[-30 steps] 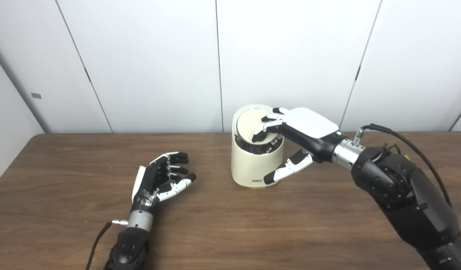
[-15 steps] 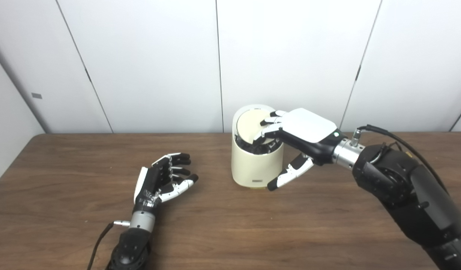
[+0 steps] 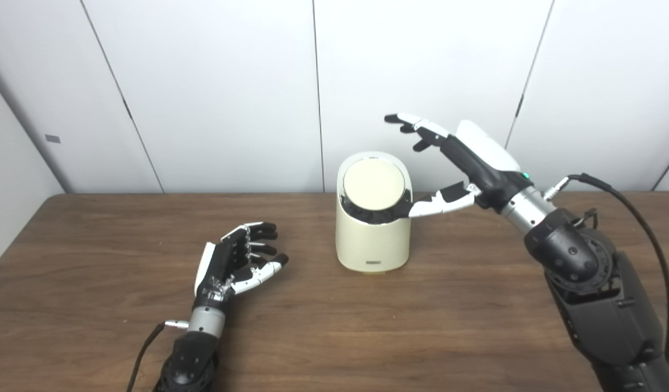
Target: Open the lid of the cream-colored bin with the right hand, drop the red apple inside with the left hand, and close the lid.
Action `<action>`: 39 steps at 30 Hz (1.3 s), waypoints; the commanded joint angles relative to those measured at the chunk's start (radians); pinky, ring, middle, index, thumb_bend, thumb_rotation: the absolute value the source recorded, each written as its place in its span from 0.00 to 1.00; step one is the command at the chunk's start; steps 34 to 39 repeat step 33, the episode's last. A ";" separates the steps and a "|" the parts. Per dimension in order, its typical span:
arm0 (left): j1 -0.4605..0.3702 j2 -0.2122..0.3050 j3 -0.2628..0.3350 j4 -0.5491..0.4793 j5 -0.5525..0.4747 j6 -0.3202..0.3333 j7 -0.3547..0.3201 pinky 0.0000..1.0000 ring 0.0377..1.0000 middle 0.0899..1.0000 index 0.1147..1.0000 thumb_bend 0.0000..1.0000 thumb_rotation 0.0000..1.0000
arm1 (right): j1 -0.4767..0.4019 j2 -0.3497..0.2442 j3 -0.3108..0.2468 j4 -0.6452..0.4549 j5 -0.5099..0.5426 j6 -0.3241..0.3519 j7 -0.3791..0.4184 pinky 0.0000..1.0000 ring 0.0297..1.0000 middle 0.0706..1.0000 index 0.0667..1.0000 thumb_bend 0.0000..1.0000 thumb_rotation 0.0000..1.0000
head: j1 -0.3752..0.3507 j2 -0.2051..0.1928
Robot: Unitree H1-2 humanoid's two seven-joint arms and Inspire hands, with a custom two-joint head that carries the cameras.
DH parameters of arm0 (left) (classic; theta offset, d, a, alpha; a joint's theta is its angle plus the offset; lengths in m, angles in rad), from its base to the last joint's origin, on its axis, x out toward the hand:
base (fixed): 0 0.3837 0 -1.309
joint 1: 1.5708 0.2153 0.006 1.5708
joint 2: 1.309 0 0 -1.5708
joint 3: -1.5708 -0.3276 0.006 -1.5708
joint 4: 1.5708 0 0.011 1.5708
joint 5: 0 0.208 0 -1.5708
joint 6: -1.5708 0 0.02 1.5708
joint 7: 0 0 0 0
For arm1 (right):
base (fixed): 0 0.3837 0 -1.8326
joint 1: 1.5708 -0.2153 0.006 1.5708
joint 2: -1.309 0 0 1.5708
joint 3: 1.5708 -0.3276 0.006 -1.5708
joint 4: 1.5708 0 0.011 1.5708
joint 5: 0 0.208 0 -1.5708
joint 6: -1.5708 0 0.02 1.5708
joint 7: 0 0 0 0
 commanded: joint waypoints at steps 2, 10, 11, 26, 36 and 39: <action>-0.025 0.014 -0.002 -0.031 -0.002 -0.043 -0.006 0.49 0.58 0.66 0.66 0.59 0.00 | 0.008 -0.016 -0.041 -0.035 0.046 0.006 -0.042 0.79 0.88 0.89 0.90 0.66 0.27 | 0.000 0.000; -0.024 0.021 0.000 -0.056 -0.021 -0.033 -0.030 0.50 0.59 0.66 0.67 0.61 0.00 | 0.137 0.000 -0.103 -0.035 0.110 0.059 -0.089 0.80 0.88 0.94 0.90 0.74 0.26 | 0.005 0.004; -0.024 0.022 0.000 -0.057 -0.021 -0.035 -0.031 0.50 0.59 0.66 0.67 0.61 0.01 | 0.149 0.004 -0.108 -0.032 0.116 0.055 -0.100 0.80 0.86 0.93 0.89 0.76 0.26 | 0.005 0.004; -0.024 0.043 -0.012 -0.041 -0.034 -0.108 -0.087 0.55 0.62 0.71 0.76 0.70 0.07 | 0.265 0.047 -0.128 0.137 0.226 -0.079 -0.218 0.77 0.84 0.87 0.87 0.72 0.28 | -0.001 -0.003; -0.019 0.039 -0.017 -0.024 -0.057 -0.139 -0.103 0.59 0.66 0.74 0.77 0.74 0.10 | 0.295 0.045 -0.117 0.184 0.235 -0.122 -0.222 0.73 0.82 0.86 0.86 0.71 0.26 | 0.000 -0.001; -0.019 0.039 -0.017 -0.024 -0.057 -0.139 -0.103 0.59 0.66 0.74 0.77 0.74 0.10 | 0.295 0.045 -0.117 0.184 0.235 -0.122 -0.222 0.73 0.82 0.86 0.86 0.71 0.26 | 0.000 -0.001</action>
